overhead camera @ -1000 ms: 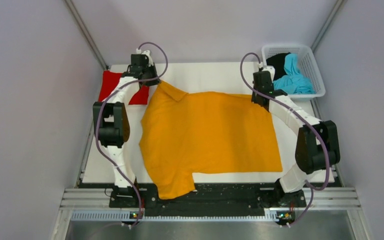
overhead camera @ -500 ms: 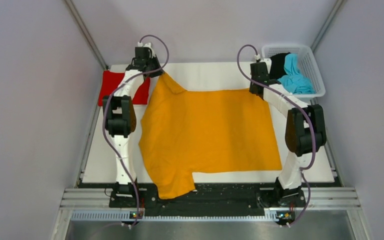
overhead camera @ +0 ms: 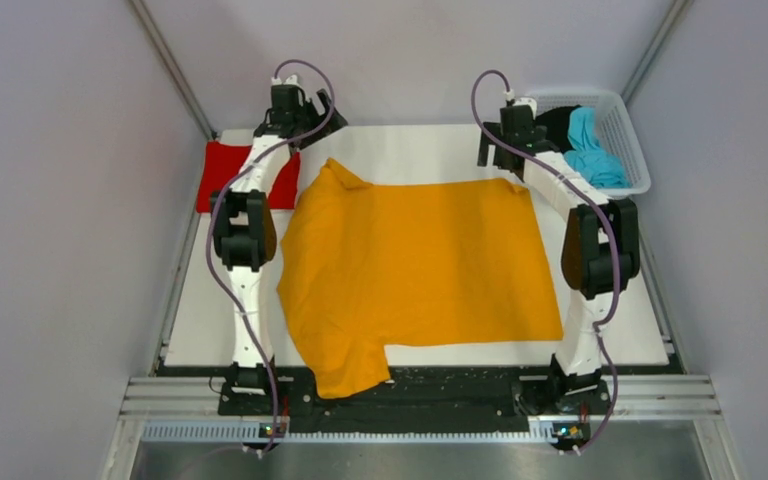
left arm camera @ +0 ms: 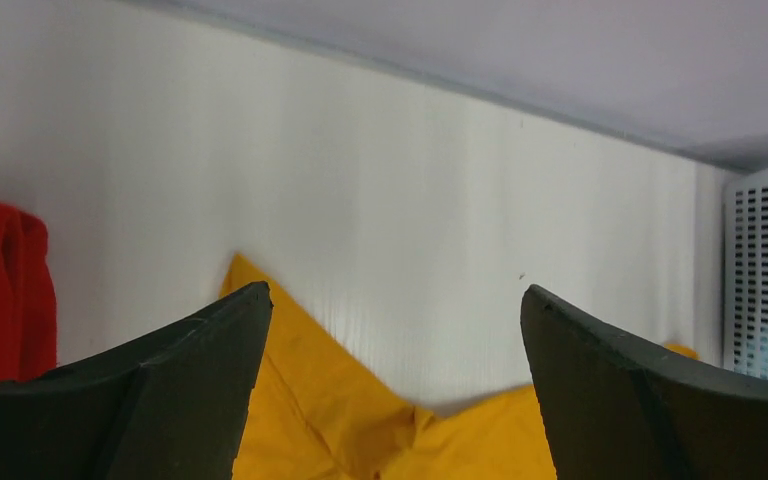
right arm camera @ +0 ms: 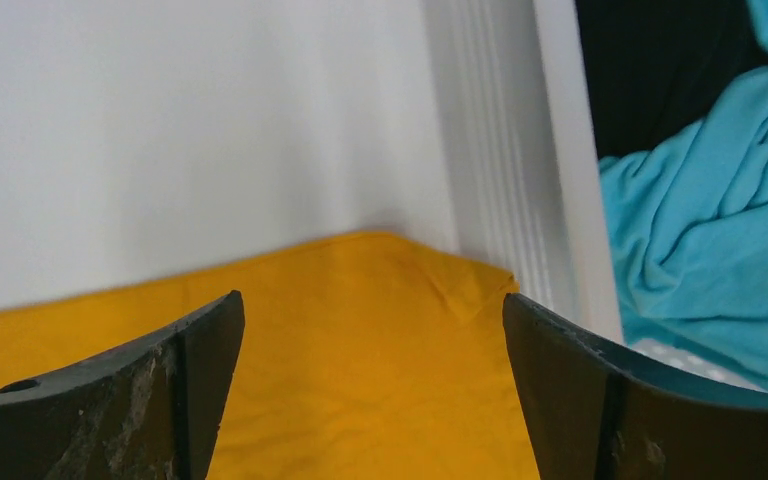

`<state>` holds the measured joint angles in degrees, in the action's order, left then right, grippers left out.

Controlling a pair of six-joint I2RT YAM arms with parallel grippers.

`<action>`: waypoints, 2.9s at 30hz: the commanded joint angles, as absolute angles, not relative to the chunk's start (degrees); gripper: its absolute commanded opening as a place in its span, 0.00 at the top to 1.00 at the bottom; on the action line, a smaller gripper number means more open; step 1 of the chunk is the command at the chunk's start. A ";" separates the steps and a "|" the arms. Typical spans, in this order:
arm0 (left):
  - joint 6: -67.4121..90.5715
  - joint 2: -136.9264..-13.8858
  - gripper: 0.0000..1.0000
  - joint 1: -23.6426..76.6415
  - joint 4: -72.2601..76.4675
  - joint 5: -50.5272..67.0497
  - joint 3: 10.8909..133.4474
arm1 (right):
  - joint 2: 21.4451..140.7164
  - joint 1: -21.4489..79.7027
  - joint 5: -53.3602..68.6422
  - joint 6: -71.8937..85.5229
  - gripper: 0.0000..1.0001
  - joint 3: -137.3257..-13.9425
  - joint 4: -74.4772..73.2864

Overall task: Fold and stack the t-shirts
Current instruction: Flatten out the tshirt

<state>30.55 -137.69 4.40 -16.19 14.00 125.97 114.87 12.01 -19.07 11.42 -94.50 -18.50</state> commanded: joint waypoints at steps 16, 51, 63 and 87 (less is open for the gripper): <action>35.99 -118.07 0.01 10.63 -13.55 20.00 91.03 | 98.75 16.63 -2.62 17.15 0.01 -66.74 -14.96; 43.52 -143.25 0.01 12.27 -6.86 14.48 122.46 | 104.71 16.64 -10.21 15.10 0.01 -70.33 -18.40; 34.21 -137.38 0.01 13.36 -11.14 10.46 128.29 | 103.41 16.29 -13.11 16.51 0.01 -72.46 -18.67; 28.34 -106.73 0.01 13.36 -19.11 2.69 84.72 | 125.10 12.54 -19.26 10.59 0.01 -94.14 -15.05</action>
<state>28.73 -106.78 13.54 -18.09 3.09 83.77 122.48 14.26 -15.07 13.65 -89.12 -16.25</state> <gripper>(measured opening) 0.987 0.987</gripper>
